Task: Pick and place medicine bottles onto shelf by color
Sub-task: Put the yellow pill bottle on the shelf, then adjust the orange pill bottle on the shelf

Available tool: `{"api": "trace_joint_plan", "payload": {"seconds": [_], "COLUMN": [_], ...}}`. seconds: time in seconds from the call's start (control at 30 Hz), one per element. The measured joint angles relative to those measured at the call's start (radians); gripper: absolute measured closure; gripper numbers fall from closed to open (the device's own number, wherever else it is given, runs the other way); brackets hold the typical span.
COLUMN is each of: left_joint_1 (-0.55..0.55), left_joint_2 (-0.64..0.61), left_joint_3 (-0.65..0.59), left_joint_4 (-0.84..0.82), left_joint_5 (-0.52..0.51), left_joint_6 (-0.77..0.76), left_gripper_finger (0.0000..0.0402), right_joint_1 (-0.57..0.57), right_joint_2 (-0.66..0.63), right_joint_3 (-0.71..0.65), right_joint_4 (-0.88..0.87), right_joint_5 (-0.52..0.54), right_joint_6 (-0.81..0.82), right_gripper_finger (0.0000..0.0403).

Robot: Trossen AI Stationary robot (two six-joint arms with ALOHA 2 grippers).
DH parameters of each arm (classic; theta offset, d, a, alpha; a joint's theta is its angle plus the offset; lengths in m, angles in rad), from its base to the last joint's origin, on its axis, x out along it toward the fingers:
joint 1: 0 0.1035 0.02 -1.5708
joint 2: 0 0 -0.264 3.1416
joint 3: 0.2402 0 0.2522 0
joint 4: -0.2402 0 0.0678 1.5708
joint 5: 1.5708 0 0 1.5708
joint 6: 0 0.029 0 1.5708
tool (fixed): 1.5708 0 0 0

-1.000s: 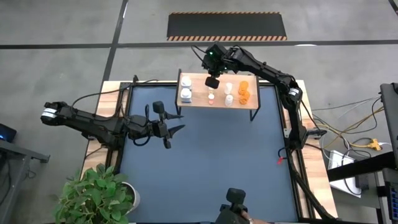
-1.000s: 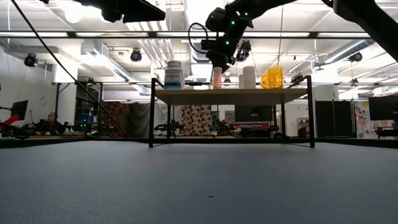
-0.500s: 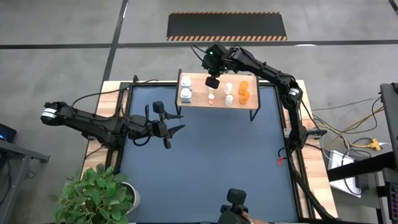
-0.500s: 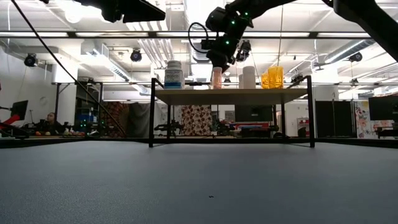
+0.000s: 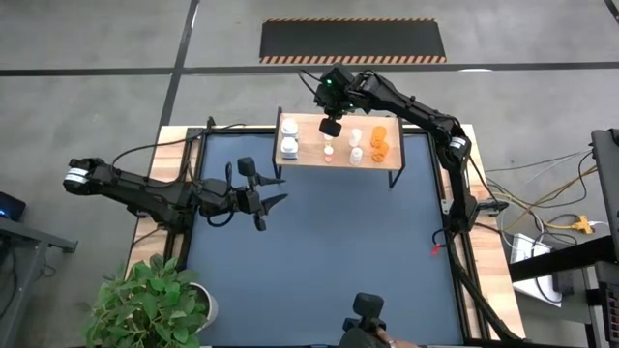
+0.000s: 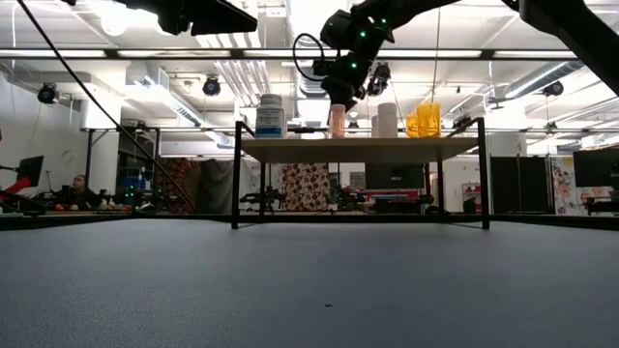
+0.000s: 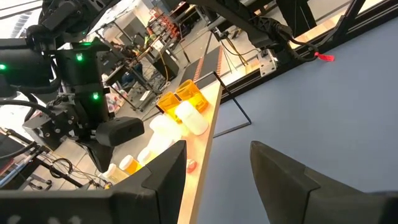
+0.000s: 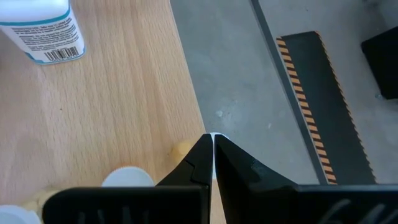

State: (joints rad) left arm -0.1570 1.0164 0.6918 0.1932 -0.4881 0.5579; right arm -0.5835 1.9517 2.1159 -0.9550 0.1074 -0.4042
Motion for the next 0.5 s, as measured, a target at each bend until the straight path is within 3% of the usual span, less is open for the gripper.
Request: {"api": "trace_joint_plan", "payload": {"seconds": [0.33,0.5], "left_joint_1": [0.0,0.0], "left_joint_2": [0.0,0.0], "left_joint_3": [0.0,0.0], "left_joint_4": [0.0,0.001], "left_joint_5": [0.0,0.0], "left_joint_6": [0.0,0.0], "left_gripper_finger": [0.024,0.024], "right_joint_1": [0.03,0.075], "right_joint_2": [-0.082,-0.156], "right_joint_3": [0.0,-0.005], "right_joint_4": [-0.04,-0.144], "right_joint_5": [-0.003,-0.089], "right_joint_6": [0.027,0.091], "right_gripper_finger": [0.0394,0.0394]}}
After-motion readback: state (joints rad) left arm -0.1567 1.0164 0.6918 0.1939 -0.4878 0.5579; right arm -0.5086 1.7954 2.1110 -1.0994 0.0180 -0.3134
